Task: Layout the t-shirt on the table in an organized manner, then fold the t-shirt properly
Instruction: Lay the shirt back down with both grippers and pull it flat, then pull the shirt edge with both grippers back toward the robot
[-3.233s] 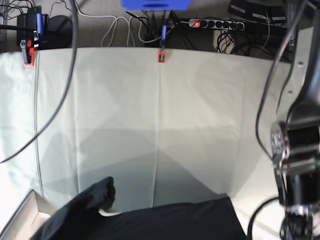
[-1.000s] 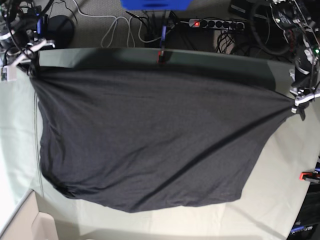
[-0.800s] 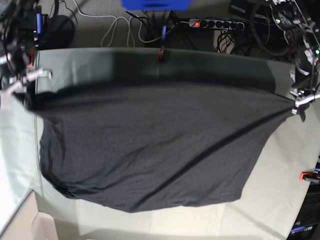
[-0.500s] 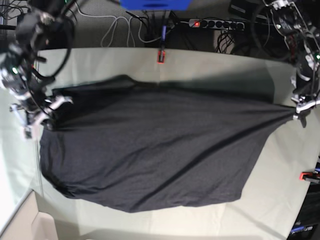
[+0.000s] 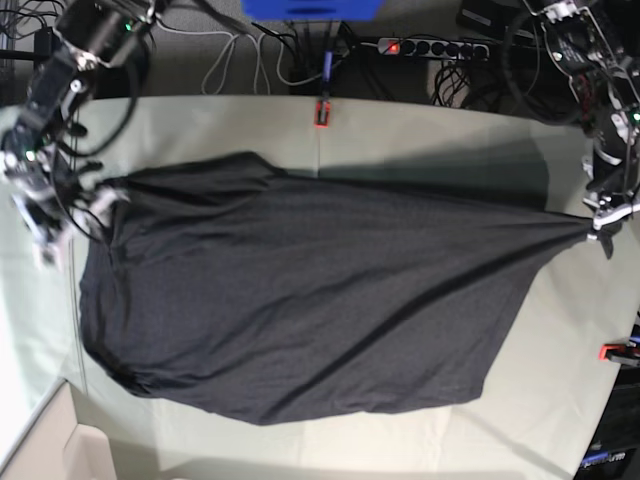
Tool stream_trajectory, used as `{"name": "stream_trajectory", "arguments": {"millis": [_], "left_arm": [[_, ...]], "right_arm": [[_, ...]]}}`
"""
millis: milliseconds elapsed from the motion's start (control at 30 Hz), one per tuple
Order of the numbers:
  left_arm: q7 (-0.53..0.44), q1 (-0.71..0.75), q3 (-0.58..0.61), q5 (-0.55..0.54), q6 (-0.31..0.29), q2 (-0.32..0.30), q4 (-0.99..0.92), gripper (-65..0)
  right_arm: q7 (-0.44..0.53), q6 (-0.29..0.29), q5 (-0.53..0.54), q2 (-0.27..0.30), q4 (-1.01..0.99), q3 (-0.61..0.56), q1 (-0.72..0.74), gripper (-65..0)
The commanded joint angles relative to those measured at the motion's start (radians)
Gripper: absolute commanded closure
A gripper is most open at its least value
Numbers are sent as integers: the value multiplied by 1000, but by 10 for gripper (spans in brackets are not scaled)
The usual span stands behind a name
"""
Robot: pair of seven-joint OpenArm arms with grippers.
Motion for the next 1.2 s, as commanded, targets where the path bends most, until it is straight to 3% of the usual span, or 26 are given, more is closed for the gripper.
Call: {"name": "stream_trajectory", "arguments": {"millis": [0,200,767,867,1033,1167], "left_arm": [[-23,-5,-2,0,-3,-13,16,-1],[-23,-6,-2,-5,-3,-13,16,-1],[-23,-6,-1,-8,-3,-10,16,-1],[-23,-6,-1,-8,-3,-9,16,-1],[-23,-6,-4,-8,-3,-12,16,-1],[-23,-3,-6,-9,-3,-12,22,-1]], "right_arm": [[26,-1,21,8,12,8,0,-390],[27,-1,21,-3,-4,8,-63,-391],[29,-1,21,-14,-146,-27,-57,-381],[73,-1,21,-14,-189,-30,-63,-295],[110,-1,21,-22,-170,-27,-106,-8],[109,-1,21,-54,12,-21,-190,0]]}}
